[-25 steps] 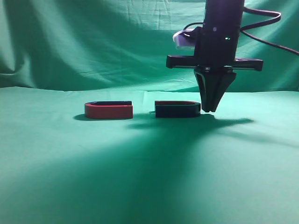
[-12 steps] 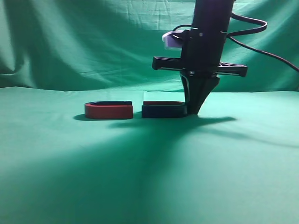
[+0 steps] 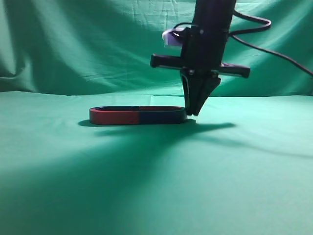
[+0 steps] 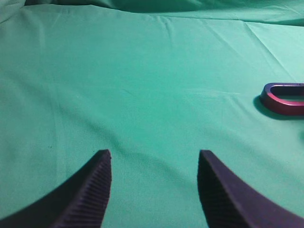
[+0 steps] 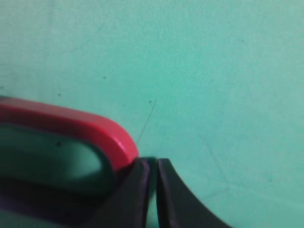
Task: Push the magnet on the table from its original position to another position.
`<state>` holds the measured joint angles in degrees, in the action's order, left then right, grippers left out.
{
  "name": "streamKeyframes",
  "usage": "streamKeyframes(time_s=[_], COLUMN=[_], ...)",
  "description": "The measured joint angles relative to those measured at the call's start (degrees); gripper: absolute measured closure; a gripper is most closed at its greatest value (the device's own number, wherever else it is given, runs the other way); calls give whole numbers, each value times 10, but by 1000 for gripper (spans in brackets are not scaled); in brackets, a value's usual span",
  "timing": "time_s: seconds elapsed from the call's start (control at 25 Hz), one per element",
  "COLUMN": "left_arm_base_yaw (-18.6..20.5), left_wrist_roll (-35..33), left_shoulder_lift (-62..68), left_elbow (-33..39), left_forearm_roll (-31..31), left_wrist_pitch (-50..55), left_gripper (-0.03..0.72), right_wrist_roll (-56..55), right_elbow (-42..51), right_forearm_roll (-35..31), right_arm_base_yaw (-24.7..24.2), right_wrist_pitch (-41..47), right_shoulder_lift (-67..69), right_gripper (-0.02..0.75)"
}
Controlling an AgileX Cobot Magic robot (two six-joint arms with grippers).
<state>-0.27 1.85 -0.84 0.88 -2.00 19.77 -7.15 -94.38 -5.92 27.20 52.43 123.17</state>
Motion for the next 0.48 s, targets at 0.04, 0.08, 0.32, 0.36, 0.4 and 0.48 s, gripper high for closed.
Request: streamKeyframes(time_s=[0.04,0.08,0.32,0.36,0.4,0.48], left_arm_base_yaw=[0,0,0,0,0,0], left_wrist_roll=[0,0,0,0,0,0], left_shoulder_lift=[0,0,0,0,0,0], left_elbow=[0,0,0,0,0,0], left_forearm_roll=[0,0,0,0,0,0], left_wrist_pitch=[0,0,0,0,0,0], left_gripper=[316,316,316,316,316,316], right_wrist_roll=[0,0,-1,-1,-1,-1], right_elbow=[-15,-33,-103,-105,-106,-106], right_forearm_roll=[1,3,10,10,12,13], right_arm_base_yaw=[0,0,1,1,1,1], right_wrist_pitch=[22,45,118,120,122,130], right_shoulder_lift=[0,0,-88,-112,-142,-200], right_gripper=[248,248,248,248,248,248])
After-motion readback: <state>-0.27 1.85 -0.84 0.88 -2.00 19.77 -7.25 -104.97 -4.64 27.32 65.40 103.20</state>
